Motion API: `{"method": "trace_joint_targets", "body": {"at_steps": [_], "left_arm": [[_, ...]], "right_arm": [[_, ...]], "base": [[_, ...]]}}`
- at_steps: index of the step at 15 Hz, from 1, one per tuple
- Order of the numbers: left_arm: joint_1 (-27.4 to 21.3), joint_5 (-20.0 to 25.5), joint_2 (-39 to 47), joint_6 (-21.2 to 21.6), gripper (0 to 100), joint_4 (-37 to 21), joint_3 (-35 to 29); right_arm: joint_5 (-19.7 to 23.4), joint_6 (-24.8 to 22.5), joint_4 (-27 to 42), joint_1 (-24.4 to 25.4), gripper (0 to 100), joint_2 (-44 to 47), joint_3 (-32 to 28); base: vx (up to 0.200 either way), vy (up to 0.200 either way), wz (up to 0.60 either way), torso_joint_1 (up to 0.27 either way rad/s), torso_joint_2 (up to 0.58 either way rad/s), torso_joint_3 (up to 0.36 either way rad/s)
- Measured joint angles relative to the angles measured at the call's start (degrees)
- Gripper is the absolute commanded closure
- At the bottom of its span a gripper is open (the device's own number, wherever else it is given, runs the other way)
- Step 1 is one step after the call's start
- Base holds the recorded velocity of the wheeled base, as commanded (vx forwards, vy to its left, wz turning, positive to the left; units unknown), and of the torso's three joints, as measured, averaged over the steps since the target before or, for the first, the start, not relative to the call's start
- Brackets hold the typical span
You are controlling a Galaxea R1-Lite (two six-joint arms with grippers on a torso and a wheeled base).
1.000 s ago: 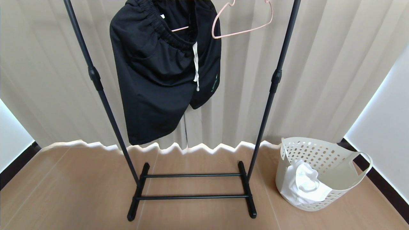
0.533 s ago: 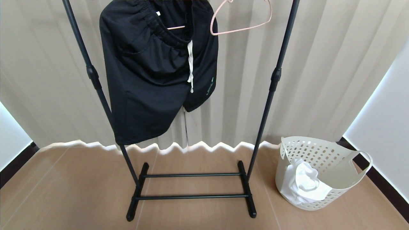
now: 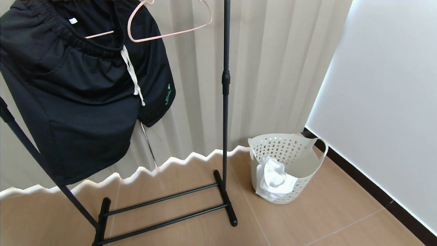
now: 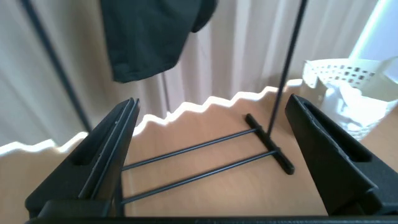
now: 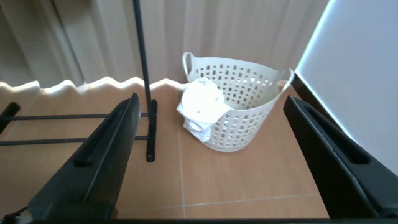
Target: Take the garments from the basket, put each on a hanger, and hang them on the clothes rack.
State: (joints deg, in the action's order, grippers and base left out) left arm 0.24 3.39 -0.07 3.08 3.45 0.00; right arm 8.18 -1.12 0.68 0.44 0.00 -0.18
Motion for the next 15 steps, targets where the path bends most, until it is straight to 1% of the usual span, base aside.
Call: {"method": "trace_joint_targets", "body": {"at_steps": [1,7,8,14,15], "left_arm": [[0.00,0.05,0.00,-0.02,0,-0.04,0.00],[0.02,0.06,0.00,0.00,0,-0.12,0.00],[0.00,0.05,0.00,0.00,0,-0.15,0.00],[-0.02,0.05,0.00,0.00,0,-0.15,0.00],[-0.02,0.05,0.00,0.00,0,-0.15,0.00]], "right_arm": [[0.05,0.00,0.00,0.00,0,0.00,0.00],[-0.04,-0.02,0.11,0.00,0,0.00,0.00],[0.02,0.00,0.05,0.02,0,0.00,0.00],[0.02,-0.02,0.02,-0.04,0,0.00,0.00],[0.05,-0.02,0.00,-0.04,0,0.00,0.00]], "base": [[0.000,0.000,0.00,0.000,0.00,0.000],[0.000,-0.200,0.00,0.001,0.00,0.004],[0.200,-0.200,0.00,0.012,0.01,0.002],[0.200,0.000,0.00,0.001,0.00,0.004],[0.000,0.000,0.00,0.000,0.00,0.000]]}}
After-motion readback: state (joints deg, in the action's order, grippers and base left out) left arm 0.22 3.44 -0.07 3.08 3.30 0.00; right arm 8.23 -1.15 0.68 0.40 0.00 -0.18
